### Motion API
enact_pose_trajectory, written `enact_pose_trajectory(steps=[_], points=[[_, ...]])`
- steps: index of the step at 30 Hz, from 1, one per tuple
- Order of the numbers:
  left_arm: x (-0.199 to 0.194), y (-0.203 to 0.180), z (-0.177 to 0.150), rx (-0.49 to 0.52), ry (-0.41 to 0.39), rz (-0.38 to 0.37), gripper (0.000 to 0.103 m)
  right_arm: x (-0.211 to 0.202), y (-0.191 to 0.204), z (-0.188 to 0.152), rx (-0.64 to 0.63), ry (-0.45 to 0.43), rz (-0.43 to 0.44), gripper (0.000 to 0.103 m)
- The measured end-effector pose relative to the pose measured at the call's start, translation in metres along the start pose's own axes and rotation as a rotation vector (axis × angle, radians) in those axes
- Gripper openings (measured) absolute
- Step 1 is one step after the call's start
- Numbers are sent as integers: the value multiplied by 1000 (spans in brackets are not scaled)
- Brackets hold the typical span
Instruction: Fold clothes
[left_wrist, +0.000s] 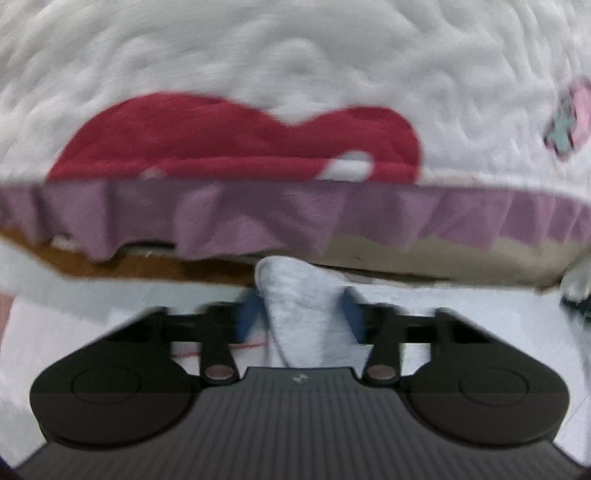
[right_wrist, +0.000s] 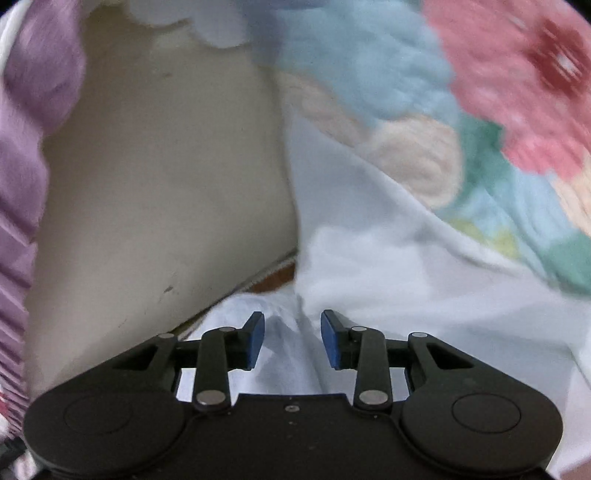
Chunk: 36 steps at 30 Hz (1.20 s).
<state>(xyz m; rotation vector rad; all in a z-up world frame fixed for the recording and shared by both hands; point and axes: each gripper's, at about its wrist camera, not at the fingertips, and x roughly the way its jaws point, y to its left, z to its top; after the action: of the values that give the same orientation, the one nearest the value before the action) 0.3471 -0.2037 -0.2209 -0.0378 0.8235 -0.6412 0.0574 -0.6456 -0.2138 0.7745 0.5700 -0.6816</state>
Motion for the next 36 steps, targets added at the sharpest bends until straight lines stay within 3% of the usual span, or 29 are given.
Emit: enact_pose_trajectory(steps=[1, 5, 8, 10, 14, 16, 17, 18, 20, 23, 30, 32, 33, 36], points=[[1, -5, 3, 29, 3, 8, 5, 0, 6, -1, -1, -19, -6, 8], [-37, -20, 11, 148, -110, 19, 4, -27, 27, -2, -86, -150, -24, 7], [-46, -27, 17, 179, -149, 35, 4, -41, 32, 3, -114, -175, -27, 6], [-35, -32, 15, 179, -145, 55, 5, -40, 37, 4, -132, -170, -77, 2], [-9, -40, 8, 168, -97, 129, 23, -37, 46, 5, -169, -157, -188, 3], [-9, -39, 3, 154, -99, 94, 35, -35, 46, 1, -158, -135, -238, 10], [-11, -38, 0, 147, -101, 75, 42, -35, 44, -2, -135, -125, -262, 22], [-13, -38, -2, 147, -100, 65, 44, -37, 44, -4, -113, -122, -267, 35], [-19, -36, -8, 156, -93, 56, 44, -43, 45, -7, -71, -120, -270, 45], [-78, -8, -21, 95, -80, 17, 46, -52, 47, -11, -7, -117, -273, 46], [-120, -27, -30, 13, -13, -57, 48, -51, 50, 21, 347, -17, -53, 46], [-99, -57, -24, 26, 11, -46, 48, -51, 51, 30, 449, 13, 13, 48], [-93, -73, -24, 46, 24, -34, 48, -59, 56, 26, 443, 37, 21, 49], [-121, -110, -38, 88, 74, -20, 48, -170, 37, 1, 263, 53, 35, 49]])
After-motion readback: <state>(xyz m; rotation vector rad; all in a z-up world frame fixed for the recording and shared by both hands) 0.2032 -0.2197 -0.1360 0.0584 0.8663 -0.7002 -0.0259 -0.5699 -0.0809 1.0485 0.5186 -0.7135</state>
